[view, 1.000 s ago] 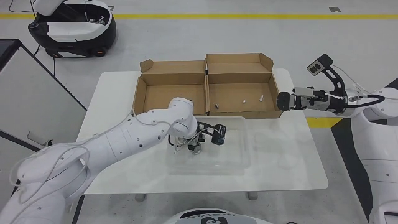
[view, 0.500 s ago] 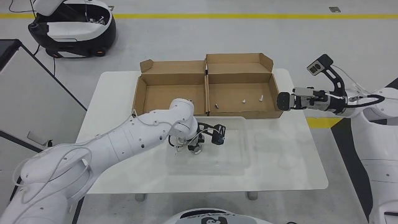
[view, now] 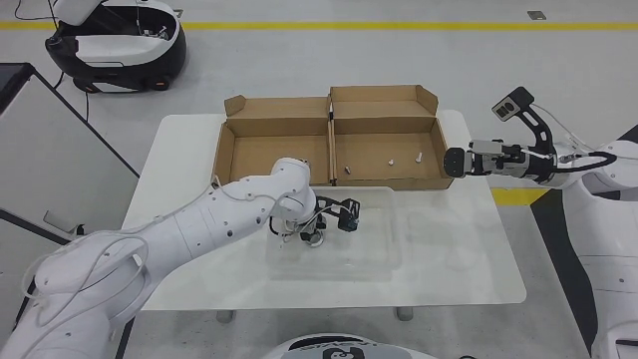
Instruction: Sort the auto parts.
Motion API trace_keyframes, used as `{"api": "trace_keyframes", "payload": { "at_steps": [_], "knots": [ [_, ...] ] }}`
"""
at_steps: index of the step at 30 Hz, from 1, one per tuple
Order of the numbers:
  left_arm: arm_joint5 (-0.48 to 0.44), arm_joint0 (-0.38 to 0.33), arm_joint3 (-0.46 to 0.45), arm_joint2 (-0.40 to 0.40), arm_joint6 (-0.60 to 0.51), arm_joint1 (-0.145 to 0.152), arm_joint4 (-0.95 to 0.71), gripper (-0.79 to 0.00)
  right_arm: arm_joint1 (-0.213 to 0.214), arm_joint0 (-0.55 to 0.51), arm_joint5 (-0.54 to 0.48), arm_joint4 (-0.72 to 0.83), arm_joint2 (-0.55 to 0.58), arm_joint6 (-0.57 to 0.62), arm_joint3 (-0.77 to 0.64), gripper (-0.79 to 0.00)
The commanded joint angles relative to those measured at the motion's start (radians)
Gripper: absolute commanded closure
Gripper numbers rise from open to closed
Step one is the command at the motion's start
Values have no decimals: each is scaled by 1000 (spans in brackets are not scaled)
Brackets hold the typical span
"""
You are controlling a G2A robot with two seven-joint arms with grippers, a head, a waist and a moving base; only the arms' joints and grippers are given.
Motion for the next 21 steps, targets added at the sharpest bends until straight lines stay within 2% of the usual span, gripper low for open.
{"api": "trace_keyframes", "payload": {
  "at_steps": [1,2,12,16,21],
  "knots": [
    [-2,3,6,0,2,-3,3,-139,0,0,0,0,0,0,0,-785],
    [-3,3,9,0,3,-4,6,0,0,0,0,0,0,0,0,-785],
    [18,-39,-25,0,-17,-1,-32,0,0,0,0,0,0,0,0,-785],
    [50,-73,-91,0,-50,20,-93,0,0,0,0,0,0,0,0,-785],
    [108,-135,-225,0,-108,65,-185,0,0,0,0,0,0,0,0,-785]
  ]
}}
